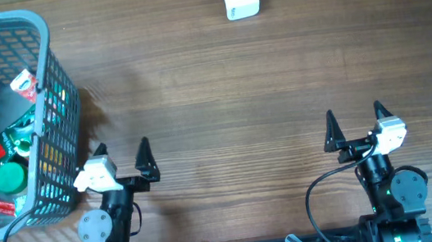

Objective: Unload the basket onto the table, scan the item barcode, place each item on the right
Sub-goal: 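Reach the left gripper into the basket toward the sriracha bottle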

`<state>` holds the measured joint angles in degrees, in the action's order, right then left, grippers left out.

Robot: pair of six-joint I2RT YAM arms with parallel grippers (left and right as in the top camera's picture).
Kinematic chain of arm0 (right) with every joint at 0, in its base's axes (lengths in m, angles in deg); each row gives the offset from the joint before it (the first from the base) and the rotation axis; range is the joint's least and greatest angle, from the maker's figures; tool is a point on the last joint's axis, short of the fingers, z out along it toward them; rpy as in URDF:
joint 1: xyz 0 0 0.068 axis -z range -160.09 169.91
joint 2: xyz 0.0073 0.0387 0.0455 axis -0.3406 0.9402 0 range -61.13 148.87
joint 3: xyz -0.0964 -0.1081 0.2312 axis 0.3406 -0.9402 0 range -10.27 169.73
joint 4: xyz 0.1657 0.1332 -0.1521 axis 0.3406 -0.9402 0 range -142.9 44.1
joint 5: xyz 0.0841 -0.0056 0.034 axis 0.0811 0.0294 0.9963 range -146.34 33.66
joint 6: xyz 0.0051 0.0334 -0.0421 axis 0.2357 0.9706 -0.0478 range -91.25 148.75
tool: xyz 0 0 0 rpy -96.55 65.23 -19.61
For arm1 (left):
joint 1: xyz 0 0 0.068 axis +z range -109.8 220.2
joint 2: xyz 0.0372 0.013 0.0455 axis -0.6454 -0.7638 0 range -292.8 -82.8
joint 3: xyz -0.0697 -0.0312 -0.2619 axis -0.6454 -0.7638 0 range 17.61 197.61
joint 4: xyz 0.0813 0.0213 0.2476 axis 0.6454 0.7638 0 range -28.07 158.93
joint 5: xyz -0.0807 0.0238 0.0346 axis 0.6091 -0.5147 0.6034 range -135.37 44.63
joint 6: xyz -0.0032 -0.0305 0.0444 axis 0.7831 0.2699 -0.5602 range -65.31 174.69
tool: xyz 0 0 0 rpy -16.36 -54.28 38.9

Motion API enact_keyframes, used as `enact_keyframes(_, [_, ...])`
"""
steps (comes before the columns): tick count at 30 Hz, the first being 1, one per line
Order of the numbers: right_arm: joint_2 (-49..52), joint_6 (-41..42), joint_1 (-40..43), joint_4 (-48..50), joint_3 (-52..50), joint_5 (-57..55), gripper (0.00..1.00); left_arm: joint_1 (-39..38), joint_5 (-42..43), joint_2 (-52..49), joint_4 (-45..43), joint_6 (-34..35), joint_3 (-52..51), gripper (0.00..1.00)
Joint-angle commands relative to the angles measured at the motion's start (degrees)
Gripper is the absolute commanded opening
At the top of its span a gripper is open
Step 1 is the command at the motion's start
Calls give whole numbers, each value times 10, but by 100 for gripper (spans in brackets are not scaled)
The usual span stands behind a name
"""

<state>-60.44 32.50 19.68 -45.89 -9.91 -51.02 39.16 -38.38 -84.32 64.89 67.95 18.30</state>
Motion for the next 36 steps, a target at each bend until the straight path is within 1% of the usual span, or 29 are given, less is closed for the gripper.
enact_keyframes(1, [1,-6,-2,2,-1,-3,100,-2,122,-1,-30,25,-2,100])
enact_keyframes(3, [1,-6,-2,2,0,-3,100,-2,152,-1,-33,40,6,100])
enact_keyframes(6, [1,-6,-2,2,-1,-3,100,-2,170,-1,-34,75,26,100])
enact_keyframes(8, [1,-6,-2,2,-1,-3,100,-2,180,-1,-34,85,45,100])
enact_keyframes(14, [1,-6,-2,2,-1,-3,100,-2,181,-5,-34,84,113,100])
enact_keyframes(17, [1,-6,-2,2,-1,-3,100,-2,180,-23,-34,82,150,100])
enact_keyframes(20, [1,-6,-2,2,0,-3,100,-2,172,-57,-34,80,191,100])
enact_keyframes(25, [1,-6,-2,2,0,-3,99,-1,158,-154,-31,33,288,100])
enact_keyframes(29, [1,-6,-2,2,0,-3,100,-1,108,-251,-19,-10,380,100])
enact_keyframes(32, [1,-6,-2,2,-1,-3,100,-1,44,-325,5,-11,457,100])
enact_keyframes(35, [1,-6,-2,2,-1,-3,100,-1,-34,-385,19,-17,525,100])
enact_keyframes(36, [1,-6,-2,2,-1,-3,100,-1,-83,-409,22,-26,557,100])
